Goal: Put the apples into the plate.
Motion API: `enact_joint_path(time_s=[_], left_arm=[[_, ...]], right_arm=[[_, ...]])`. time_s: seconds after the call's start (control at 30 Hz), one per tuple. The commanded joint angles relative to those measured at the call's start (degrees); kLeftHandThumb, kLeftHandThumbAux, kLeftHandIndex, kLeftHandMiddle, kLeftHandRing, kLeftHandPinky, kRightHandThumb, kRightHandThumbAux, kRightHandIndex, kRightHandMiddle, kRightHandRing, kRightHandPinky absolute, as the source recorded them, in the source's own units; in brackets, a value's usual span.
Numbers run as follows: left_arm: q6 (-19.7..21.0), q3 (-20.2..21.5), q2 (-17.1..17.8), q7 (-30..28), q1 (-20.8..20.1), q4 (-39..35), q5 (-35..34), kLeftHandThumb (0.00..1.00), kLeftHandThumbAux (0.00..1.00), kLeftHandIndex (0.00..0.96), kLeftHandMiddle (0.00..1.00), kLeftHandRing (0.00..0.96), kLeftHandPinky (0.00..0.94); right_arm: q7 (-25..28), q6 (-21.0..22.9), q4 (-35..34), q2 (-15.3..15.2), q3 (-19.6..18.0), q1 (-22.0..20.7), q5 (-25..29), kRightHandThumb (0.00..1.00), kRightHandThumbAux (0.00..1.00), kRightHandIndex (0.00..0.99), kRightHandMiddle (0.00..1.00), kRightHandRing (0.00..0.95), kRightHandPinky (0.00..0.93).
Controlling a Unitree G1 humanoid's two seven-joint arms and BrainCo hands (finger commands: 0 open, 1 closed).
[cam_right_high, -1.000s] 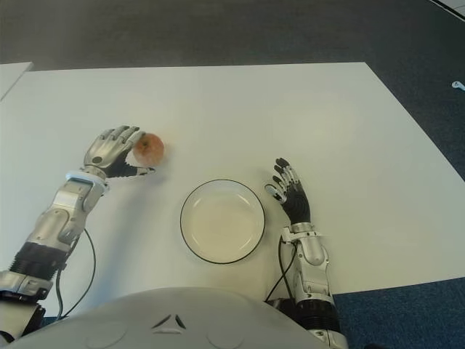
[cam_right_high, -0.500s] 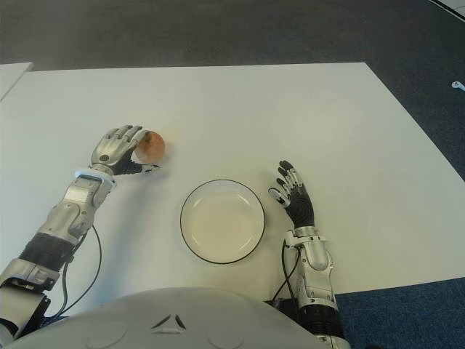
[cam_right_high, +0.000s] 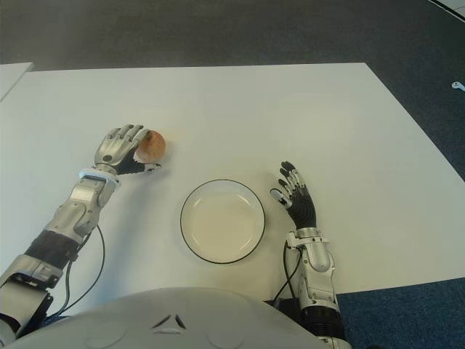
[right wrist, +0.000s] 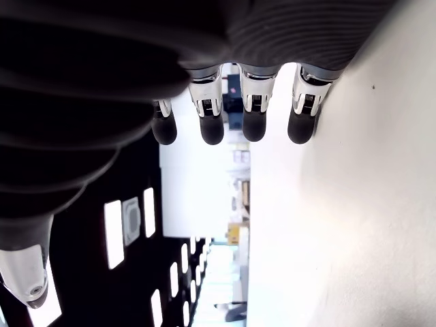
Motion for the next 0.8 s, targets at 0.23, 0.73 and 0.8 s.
enact_joint_path(time_s=[0.23,0.73,0.8], left_arm=[[1.09,-2.55,-0.57,1.02,-0.26,3.32,-0.59,0.289,0.279,0.000,0.000,0.000,0.000],[0.50,-5.11,-2.24,4.96,-5.07,11.30,-2.11,0.291,0.292,0.000,0.000,0.000,0.000],[0.24,-5.54,-2.41,5.42,-5.81,12.70,-2.56,0.289,0.292,0.000,0.000,0.000,0.000]], right_arm=[[0.37,4.27,4.89,0.28,0.05,4.73,0.05,0.074,0.555,0.000,0.027,0.000,0.000],[1.02,3.83,5.30,-0.26,0.28,5.22,-0.10,0.072,0.529,0.000,0.026,0.000,0.000],[1.21,3.78,5.26,-0.33,0.26,5.34,0.00,0.073,0.526,0.000,0.026,0.000,0.000]])
